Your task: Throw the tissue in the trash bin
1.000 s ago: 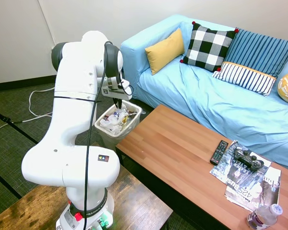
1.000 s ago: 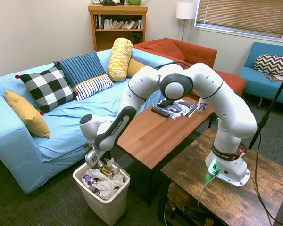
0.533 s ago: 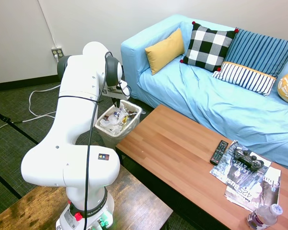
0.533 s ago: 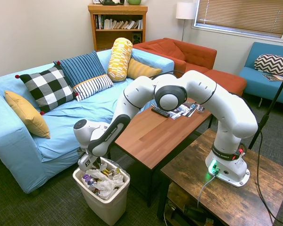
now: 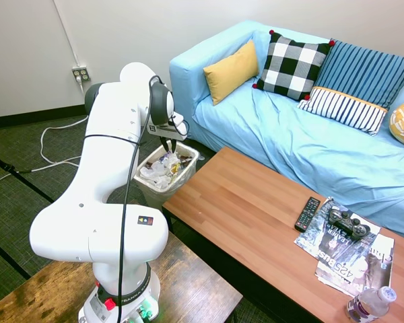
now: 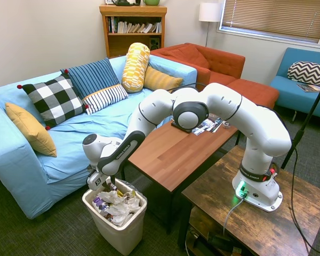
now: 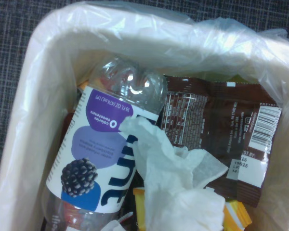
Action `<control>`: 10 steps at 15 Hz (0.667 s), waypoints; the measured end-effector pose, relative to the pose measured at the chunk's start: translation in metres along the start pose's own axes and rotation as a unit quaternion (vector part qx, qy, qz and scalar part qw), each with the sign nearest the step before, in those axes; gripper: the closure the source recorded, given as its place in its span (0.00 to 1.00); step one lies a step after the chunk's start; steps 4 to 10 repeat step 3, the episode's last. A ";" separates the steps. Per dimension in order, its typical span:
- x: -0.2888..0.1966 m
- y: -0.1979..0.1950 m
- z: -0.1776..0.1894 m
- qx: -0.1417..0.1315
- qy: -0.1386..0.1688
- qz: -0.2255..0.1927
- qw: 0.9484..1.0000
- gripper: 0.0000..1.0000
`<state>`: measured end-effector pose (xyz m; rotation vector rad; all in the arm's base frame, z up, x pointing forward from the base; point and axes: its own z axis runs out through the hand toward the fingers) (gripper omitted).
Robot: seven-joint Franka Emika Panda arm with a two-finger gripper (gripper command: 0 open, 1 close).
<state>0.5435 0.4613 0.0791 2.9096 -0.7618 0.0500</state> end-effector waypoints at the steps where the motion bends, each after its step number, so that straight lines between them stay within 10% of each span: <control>1: 0.001 0.000 -0.001 -0.003 0.000 0.001 1.000 0.00; 10: 0.004 -0.002 -0.005 -0.004 0.001 0.002 1.000 0.00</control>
